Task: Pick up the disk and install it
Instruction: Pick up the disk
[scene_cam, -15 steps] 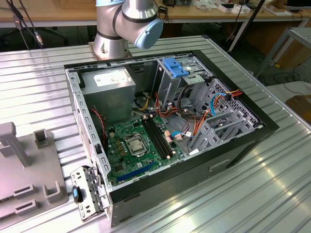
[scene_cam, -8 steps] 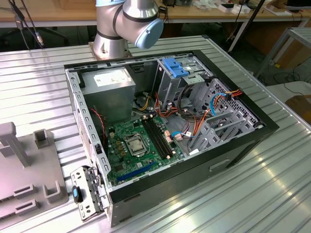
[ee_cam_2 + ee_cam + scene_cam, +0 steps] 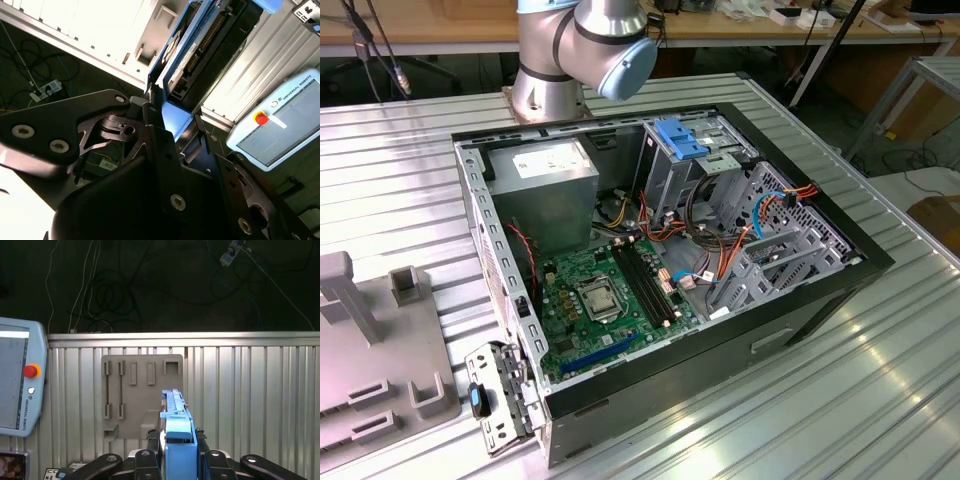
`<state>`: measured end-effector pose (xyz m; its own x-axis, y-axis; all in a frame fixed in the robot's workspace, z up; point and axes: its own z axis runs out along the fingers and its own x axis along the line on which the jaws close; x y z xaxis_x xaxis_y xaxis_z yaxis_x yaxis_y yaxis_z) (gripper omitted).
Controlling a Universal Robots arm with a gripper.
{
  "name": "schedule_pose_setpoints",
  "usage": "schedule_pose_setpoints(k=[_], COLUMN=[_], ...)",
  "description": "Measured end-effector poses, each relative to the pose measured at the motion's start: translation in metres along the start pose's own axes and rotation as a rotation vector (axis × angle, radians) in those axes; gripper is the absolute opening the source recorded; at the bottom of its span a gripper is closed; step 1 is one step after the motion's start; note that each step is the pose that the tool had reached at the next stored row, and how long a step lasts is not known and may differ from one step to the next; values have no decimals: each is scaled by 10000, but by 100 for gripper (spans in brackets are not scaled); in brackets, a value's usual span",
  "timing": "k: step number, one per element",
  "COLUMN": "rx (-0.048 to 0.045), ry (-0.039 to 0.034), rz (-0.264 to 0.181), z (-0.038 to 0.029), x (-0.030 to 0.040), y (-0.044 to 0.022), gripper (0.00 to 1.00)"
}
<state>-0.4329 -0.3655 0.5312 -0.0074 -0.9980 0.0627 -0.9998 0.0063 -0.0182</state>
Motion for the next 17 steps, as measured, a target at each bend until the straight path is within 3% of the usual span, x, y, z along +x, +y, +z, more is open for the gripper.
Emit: schedule_pose_setpoints(k=[7,17], rx=[-1,-4], ry=[0,0], rz=[0,-1], z=[3,6], x=[-1,-3], y=[-124,-354], gripper=[37,37])
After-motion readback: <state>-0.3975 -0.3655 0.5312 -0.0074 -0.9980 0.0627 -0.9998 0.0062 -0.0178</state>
